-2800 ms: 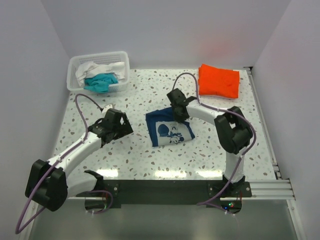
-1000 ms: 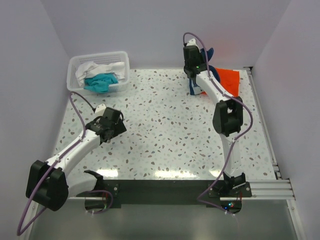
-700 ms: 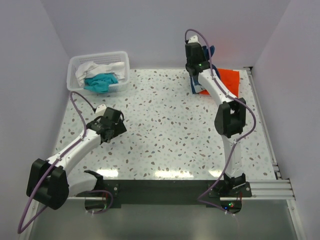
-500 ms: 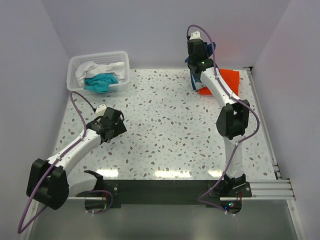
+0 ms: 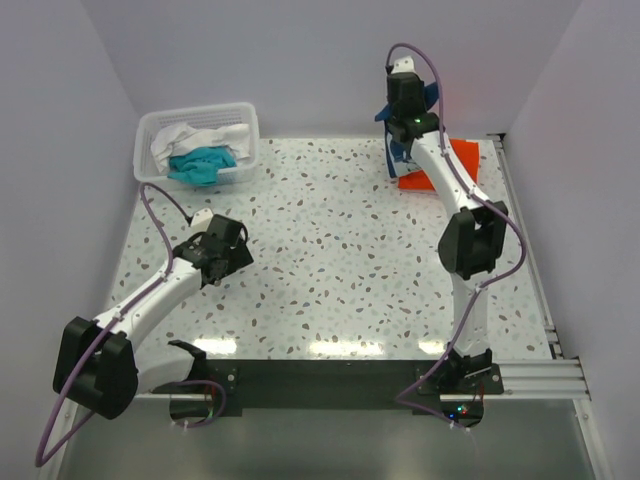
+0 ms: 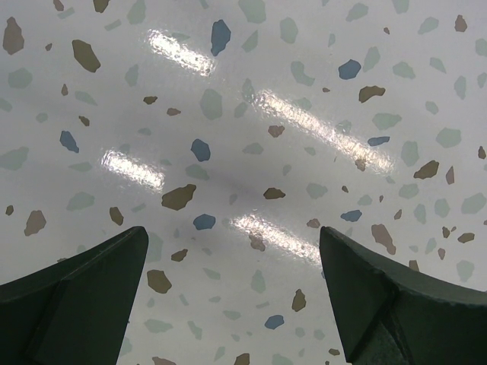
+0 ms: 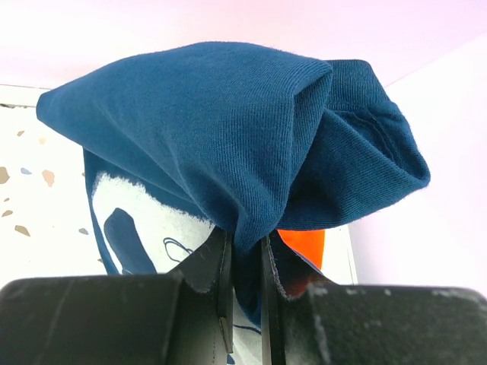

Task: Fold and stack the t-shirts
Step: Neatly place the folded tshirt to the corner

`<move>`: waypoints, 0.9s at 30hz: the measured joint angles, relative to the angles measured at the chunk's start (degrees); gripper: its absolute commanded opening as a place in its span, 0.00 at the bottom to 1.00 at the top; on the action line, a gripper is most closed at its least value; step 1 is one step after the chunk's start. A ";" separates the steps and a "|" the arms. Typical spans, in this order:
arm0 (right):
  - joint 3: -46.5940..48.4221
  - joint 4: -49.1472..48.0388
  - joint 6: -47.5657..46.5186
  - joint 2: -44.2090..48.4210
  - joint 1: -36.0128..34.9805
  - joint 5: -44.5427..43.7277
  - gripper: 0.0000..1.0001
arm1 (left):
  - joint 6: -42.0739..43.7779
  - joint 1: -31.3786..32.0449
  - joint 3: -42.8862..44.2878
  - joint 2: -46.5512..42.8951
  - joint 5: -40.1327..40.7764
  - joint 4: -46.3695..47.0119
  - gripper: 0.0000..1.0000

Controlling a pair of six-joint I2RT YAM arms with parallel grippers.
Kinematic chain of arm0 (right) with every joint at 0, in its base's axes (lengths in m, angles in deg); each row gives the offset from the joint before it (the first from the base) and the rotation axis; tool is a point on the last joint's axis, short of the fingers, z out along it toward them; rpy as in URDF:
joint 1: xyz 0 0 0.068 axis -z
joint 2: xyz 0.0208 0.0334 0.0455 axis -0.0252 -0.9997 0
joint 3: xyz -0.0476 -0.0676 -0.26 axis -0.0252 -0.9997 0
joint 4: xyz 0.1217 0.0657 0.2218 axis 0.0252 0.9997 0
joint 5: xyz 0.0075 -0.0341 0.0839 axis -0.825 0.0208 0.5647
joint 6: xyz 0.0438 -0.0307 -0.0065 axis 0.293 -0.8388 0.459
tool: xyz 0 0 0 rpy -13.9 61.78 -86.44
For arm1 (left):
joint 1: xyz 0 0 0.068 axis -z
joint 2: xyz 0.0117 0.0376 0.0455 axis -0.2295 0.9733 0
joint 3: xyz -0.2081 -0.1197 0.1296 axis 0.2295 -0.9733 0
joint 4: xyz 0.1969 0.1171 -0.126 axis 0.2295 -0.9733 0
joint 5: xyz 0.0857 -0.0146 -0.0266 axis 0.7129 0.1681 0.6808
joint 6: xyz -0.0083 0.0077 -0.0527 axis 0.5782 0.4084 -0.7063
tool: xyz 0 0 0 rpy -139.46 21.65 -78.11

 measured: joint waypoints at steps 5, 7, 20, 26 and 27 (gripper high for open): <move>-0.52 0.31 0.87 -0.02 2.12 0.94 0.00 | 0.00 0.00 0.02 0.15 0.00 0.00 1.00; -0.68 0.52 1.38 -0.02 3.10 1.79 0.00 | 0.00 0.00 0.02 0.20 0.00 0.00 1.00; -1.18 2.21 4.92 -0.33 9.64 8.70 0.00 | 0.00 0.00 0.02 1.53 0.04 0.00 1.00; -1.18 2.67 6.49 -2.23 13.38 12.57 0.00 | -0.02 0.00 0.02 2.23 0.07 -0.02 1.00; -1.18 2.73 6.84 -2.82 13.94 13.07 0.00 | 0.00 0.00 0.02 2.32 0.09 -0.02 1.00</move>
